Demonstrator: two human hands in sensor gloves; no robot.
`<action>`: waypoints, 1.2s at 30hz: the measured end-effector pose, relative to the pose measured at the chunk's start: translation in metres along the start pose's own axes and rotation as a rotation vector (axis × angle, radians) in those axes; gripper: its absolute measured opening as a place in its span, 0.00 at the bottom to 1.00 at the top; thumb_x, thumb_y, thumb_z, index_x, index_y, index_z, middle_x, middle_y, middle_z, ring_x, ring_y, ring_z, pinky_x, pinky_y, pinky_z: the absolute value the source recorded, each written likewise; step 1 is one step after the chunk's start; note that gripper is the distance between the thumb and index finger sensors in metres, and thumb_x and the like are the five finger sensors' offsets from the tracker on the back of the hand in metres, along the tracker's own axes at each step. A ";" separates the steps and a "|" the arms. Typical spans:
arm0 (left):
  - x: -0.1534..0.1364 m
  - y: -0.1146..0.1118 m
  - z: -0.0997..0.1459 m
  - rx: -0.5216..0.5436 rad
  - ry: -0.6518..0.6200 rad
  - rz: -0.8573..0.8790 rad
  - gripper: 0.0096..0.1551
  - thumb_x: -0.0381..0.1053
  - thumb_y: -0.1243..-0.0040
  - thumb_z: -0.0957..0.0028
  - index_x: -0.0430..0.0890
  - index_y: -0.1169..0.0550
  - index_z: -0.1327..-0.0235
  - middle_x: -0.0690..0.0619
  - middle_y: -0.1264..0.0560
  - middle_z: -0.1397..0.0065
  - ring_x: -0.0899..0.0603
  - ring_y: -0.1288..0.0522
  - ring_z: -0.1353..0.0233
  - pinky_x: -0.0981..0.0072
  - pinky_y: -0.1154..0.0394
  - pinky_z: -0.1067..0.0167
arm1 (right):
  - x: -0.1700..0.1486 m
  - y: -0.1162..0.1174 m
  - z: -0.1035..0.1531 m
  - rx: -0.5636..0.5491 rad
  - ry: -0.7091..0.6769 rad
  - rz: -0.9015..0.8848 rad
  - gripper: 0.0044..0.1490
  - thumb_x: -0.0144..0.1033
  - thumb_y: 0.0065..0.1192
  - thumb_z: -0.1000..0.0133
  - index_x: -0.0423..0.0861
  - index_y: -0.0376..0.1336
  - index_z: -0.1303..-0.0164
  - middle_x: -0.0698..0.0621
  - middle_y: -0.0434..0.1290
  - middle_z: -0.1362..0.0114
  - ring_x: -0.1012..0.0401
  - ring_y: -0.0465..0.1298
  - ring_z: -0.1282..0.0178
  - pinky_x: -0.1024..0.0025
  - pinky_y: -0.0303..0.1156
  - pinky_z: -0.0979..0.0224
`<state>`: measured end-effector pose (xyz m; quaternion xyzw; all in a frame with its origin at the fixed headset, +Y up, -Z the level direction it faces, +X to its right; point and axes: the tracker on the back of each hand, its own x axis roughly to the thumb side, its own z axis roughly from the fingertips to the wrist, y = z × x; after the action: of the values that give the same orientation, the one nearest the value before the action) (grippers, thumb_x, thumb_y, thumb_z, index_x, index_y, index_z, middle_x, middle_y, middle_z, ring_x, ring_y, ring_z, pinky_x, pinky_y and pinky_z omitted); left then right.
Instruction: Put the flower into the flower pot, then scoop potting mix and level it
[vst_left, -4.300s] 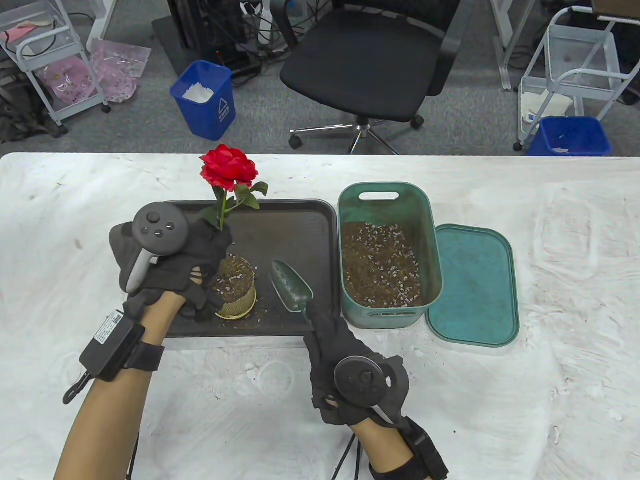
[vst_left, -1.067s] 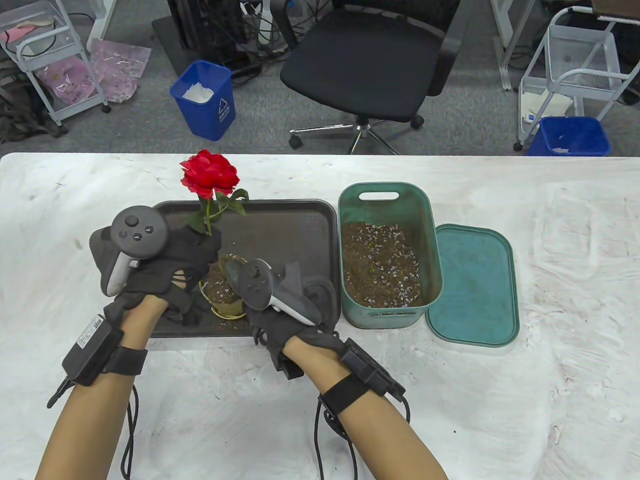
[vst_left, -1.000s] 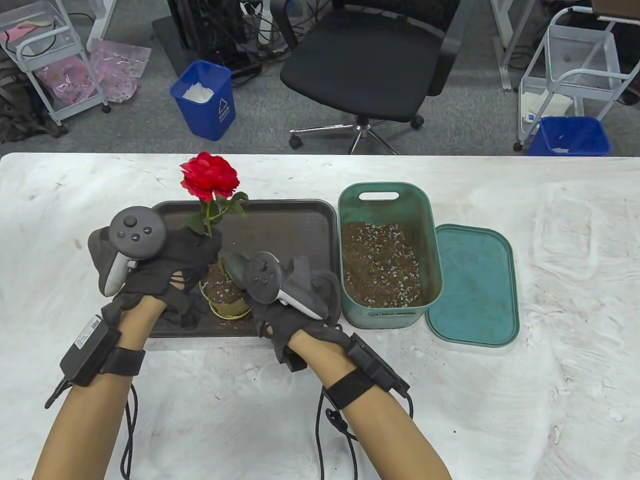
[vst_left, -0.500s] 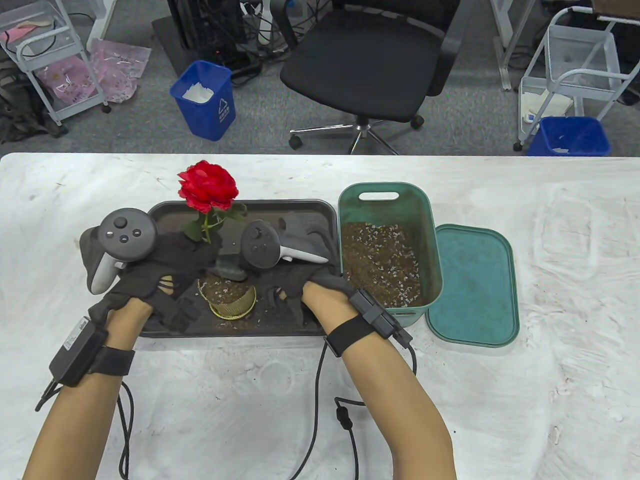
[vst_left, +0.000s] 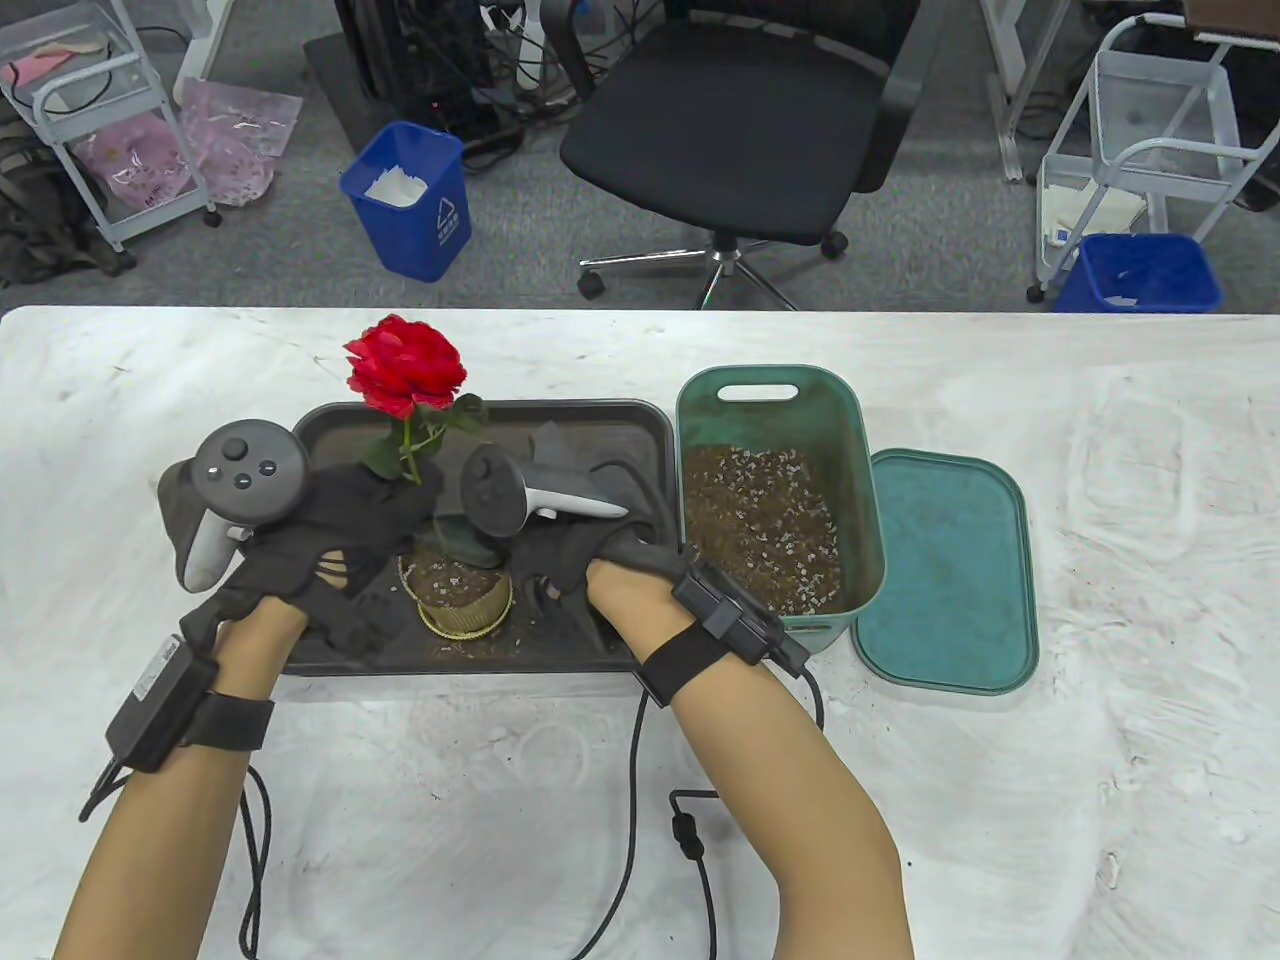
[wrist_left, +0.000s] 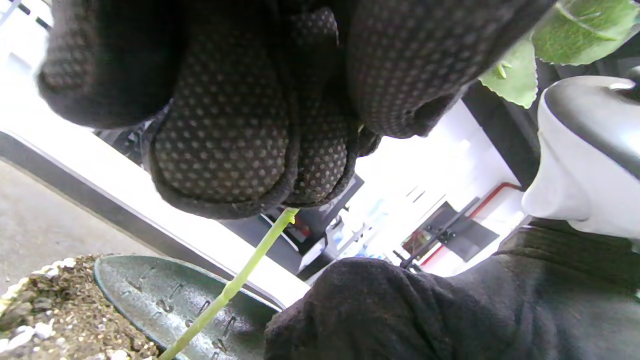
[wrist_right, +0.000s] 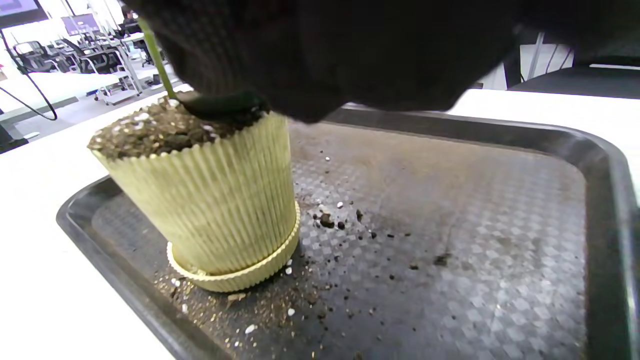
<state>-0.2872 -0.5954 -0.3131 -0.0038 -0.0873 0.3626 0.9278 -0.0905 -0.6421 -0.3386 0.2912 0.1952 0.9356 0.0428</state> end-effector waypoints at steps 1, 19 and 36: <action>0.000 0.000 0.000 0.002 -0.002 0.001 0.22 0.55 0.28 0.61 0.50 0.12 0.54 0.54 0.09 0.56 0.46 0.07 0.65 0.56 0.13 0.62 | 0.001 0.001 0.005 -0.002 0.003 -0.010 0.28 0.37 0.59 0.51 0.56 0.58 0.39 0.49 0.79 0.63 0.56 0.81 0.79 0.57 0.80 0.82; -0.001 0.001 -0.006 -0.006 0.013 -0.014 0.22 0.55 0.28 0.60 0.50 0.12 0.54 0.55 0.09 0.56 0.46 0.08 0.65 0.56 0.13 0.62 | 0.007 0.020 0.031 -0.209 0.133 -0.204 0.29 0.40 0.57 0.52 0.51 0.61 0.39 0.51 0.80 0.66 0.61 0.79 0.83 0.64 0.79 0.87; -0.007 0.003 -0.015 0.037 0.063 -0.013 0.22 0.55 0.28 0.61 0.50 0.12 0.55 0.55 0.09 0.57 0.46 0.07 0.67 0.56 0.13 0.63 | -0.008 0.017 0.087 -0.419 0.132 -0.213 0.29 0.41 0.58 0.51 0.49 0.59 0.39 0.51 0.79 0.67 0.61 0.79 0.84 0.64 0.79 0.87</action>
<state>-0.2918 -0.5972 -0.3290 0.0024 -0.0516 0.3578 0.9324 -0.0349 -0.6294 -0.2705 0.1921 0.0288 0.9628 0.1879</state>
